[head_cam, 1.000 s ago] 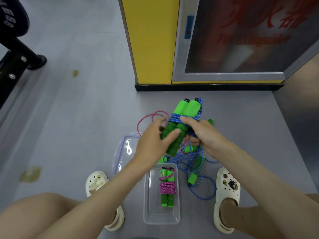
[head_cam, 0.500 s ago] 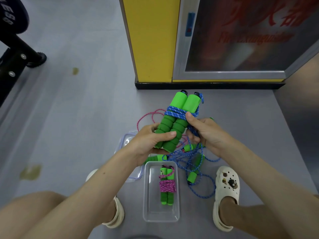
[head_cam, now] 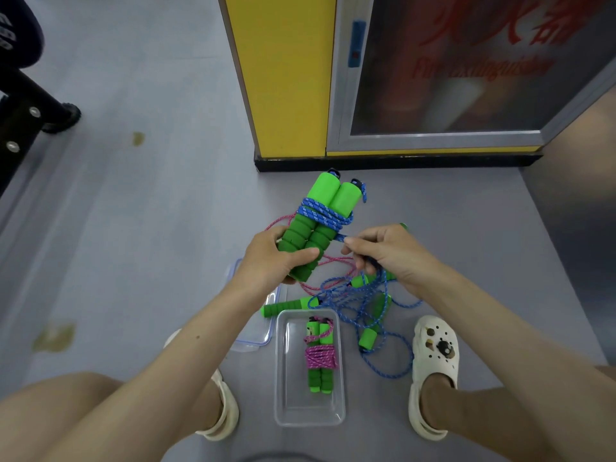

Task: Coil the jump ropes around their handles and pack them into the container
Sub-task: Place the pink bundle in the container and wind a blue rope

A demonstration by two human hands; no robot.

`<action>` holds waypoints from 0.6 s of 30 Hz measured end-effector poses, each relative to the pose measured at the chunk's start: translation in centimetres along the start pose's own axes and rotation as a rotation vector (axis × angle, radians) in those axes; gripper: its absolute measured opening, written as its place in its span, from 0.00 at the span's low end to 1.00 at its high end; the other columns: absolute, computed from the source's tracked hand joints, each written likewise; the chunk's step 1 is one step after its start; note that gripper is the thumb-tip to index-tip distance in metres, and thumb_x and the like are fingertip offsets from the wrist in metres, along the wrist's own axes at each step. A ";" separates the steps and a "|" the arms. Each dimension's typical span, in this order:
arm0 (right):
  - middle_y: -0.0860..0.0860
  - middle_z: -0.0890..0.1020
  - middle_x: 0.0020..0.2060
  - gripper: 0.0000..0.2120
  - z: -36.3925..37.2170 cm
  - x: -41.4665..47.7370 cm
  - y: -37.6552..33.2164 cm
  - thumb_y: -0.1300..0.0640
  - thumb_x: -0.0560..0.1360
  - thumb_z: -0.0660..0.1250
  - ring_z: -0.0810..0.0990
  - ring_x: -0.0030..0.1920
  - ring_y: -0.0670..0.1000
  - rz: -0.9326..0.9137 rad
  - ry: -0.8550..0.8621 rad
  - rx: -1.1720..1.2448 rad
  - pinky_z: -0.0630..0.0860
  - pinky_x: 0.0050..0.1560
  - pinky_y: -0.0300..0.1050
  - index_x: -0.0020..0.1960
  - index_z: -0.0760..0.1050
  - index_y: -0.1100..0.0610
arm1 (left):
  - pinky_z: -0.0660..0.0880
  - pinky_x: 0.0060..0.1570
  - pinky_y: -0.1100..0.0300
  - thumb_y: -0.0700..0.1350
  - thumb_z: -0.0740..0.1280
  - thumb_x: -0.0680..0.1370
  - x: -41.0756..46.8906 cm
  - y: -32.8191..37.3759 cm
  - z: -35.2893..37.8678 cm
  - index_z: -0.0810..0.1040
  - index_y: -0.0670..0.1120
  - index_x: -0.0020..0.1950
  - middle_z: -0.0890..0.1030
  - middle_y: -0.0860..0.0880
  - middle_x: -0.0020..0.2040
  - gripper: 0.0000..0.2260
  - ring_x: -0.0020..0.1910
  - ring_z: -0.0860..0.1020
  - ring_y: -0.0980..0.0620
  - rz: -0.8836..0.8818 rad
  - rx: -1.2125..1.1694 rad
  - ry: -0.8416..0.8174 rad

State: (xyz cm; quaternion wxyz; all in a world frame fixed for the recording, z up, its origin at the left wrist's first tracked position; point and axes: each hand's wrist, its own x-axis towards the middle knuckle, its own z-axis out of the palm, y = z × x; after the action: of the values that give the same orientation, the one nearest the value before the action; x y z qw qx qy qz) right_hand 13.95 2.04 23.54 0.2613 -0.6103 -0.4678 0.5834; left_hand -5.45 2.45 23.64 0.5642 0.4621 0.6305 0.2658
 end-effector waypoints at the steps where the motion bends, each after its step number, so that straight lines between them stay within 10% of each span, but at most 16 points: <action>1: 0.50 0.76 0.25 0.10 0.1 0.0 0.0 0.57 0.78 0.66 0.69 0.22 0.43 -0.003 0.007 -0.003 0.68 0.29 0.35 0.40 0.81 0.58 | 0.78 0.35 0.59 0.42 0.75 0.71 0.2 -0.2 -0.1 0.78 0.47 0.53 0.82 0.50 0.40 0.13 0.35 0.80 0.53 0.078 0.118 0.060; 18: 0.44 0.74 0.18 0.18 1.9 -0.7 -1.1 0.62 0.81 0.58 0.69 0.22 0.41 -0.105 -0.140 -0.126 0.69 0.31 0.31 0.34 0.74 0.55 | 0.65 0.36 0.57 0.54 0.69 0.75 -0.6 -1.0 1.3 0.72 0.51 0.61 0.80 0.49 0.46 0.17 0.42 0.77 0.46 0.461 0.840 0.353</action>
State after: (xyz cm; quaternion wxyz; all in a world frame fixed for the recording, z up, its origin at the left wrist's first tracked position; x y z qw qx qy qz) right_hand 11.95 1.51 24.48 0.2193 -0.5577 -0.5522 0.5796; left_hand -4.57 1.21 22.80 0.1415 0.7243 0.6501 0.1810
